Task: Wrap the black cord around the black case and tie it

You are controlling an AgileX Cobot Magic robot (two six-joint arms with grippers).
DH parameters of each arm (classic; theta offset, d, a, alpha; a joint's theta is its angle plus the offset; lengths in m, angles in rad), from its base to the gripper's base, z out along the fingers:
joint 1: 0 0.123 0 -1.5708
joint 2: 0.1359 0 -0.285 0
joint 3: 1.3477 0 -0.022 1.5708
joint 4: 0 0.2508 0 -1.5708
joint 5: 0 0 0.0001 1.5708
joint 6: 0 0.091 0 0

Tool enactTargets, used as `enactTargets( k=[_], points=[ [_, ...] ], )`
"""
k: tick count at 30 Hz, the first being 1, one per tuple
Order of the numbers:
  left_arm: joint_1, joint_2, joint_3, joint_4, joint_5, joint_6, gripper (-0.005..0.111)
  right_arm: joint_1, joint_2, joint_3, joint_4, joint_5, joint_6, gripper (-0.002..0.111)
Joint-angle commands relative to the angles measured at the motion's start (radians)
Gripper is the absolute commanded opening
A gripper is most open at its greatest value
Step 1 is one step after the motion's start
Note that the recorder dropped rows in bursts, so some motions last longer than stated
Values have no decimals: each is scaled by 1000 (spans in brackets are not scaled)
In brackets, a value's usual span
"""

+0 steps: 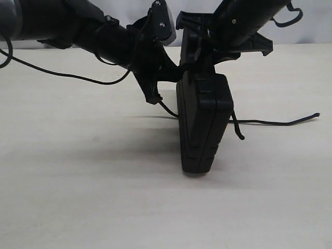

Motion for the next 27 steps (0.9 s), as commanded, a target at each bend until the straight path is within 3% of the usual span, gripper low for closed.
enactTargets(
  k=[1, 5, 14, 16, 17, 20, 23, 27],
  points=[
    [-36, 0, -2, -7, -8, 33, 0, 3, 0, -1, 12, -34, -3, 4],
    [-102, 0, -2, 103, -66, 77, 0, 3, 0, -1, 12, -36, -3, 4],
    [-106, -56, -2, 66, -102, 77, 0, 3, 0, -1, 17, -53, -3, 4],
    [-106, -58, -2, 66, -102, 77, 0, 3, 0, -1, 1, -60, -102, 4],
    [-106, -58, -2, 66, -102, 77, 0, 3, 0, -1, 38, -54, -251, 4],
    [-106, -58, -2, 71, -102, 77, 0, 3, 0, -8, 224, -32, -436, 4],
    [-105, -58, -2, 83, -83, 58, 0, 3, 0, -8, 350, -43, -500, 4],
    [-105, -58, 2, 169, -41, 12, 0, 3, 0, -8, 350, -44, -500, 4]
  ],
)
